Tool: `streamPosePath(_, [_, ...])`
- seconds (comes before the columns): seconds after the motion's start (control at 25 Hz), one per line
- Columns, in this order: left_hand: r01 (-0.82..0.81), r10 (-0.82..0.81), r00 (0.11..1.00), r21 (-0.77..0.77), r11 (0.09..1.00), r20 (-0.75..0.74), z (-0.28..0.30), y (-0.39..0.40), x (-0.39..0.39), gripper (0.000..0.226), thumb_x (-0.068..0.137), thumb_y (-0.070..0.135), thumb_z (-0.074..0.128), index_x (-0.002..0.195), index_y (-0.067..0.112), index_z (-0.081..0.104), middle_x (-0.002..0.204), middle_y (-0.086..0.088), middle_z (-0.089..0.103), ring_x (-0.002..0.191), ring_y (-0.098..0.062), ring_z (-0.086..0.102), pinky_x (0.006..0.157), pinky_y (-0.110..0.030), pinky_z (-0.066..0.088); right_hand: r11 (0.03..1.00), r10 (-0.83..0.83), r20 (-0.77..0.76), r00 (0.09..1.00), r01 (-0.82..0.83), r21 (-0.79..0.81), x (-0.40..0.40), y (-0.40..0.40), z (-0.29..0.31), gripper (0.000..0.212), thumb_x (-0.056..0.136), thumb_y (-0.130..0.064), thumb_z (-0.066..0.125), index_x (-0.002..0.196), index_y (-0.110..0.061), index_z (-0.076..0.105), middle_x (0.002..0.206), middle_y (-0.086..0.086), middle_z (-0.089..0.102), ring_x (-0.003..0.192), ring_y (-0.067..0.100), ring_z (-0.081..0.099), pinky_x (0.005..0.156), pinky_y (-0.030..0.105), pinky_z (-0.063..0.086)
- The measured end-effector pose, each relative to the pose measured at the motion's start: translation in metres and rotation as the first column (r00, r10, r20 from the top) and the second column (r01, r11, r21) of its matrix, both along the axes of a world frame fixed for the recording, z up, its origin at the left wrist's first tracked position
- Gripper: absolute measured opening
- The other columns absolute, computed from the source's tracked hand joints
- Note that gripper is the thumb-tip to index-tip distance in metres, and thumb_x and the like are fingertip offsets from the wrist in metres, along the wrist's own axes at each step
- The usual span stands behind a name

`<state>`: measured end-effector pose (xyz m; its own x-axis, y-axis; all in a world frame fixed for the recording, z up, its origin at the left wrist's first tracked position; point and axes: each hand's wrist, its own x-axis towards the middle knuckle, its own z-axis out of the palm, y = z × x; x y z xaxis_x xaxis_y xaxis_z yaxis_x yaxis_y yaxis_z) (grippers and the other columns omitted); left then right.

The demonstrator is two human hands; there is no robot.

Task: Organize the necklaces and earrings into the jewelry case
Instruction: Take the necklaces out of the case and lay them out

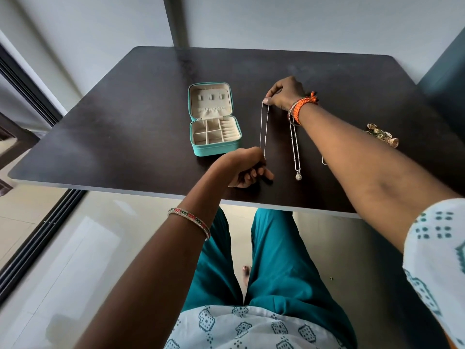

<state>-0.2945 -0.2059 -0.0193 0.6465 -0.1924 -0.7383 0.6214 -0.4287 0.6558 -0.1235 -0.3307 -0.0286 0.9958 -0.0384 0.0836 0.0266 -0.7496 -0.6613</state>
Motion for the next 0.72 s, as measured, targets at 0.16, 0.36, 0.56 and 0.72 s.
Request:
streamPosePath(0.16, [0.01,-0.01,1.0,0.016,1.0,0.0,-0.0002,0.0005,0.0011,0.047,0.099,0.023,0.031,0.07,0.006,0.063,0.041,0.007,0.03,0.027,-0.003,0.022,0.029,-0.011,0.02,1.0,0.002,0.001,1.0,-0.002,0.0,0.0008,0.0,0.0002,0.011,0.071,-0.024,0.081,0.078,-0.019,0.074,0.087,-0.001,0.073,0.083,0.01,0.064,0.083,0.027,0.052])
streamPosePath(0.36, [0.046,-0.046,0.999,0.023,0.999,-0.014,0.0041,0.0023,-0.0004,0.047,0.1,0.024,0.029,0.069,0.006,0.061,0.035,0.009,0.029,0.025,-0.004,0.021,0.028,-0.011,0.017,1.0,0.005,-0.007,1.0,-0.005,-0.002,0.0027,0.0003,0.0005,0.01,0.071,-0.023,0.082,0.071,-0.019,0.072,0.085,-0.002,0.072,0.086,0.012,0.066,0.087,0.031,0.052])
streamPosePath(0.56, [0.077,-0.076,0.997,0.031,0.997,-0.025,0.0066,0.0036,-0.0022,0.046,0.1,0.024,0.029,0.07,0.007,0.06,0.033,0.009,0.03,0.024,-0.004,0.021,0.028,-0.01,0.016,1.0,0.015,-0.013,1.0,-0.015,0.013,0.0027,-0.0003,0.0012,0.013,0.074,-0.019,0.079,0.084,-0.013,0.074,0.09,0.001,0.071,0.083,0.011,0.062,0.076,0.023,0.047])
streamPosePath(0.72, [0.095,-0.095,0.995,0.001,0.995,-0.026,0.0063,0.0053,-0.0045,0.048,0.102,0.027,0.03,0.071,0.006,0.061,0.034,0.01,0.03,0.025,-0.004,0.022,0.027,-0.01,0.017,0.999,0.022,-0.03,0.999,-0.02,0.049,0.0021,0.0012,0.0024,0.012,0.075,-0.019,0.079,0.083,-0.013,0.073,0.089,0.0,0.07,0.085,0.011,0.062,0.079,0.024,0.049])
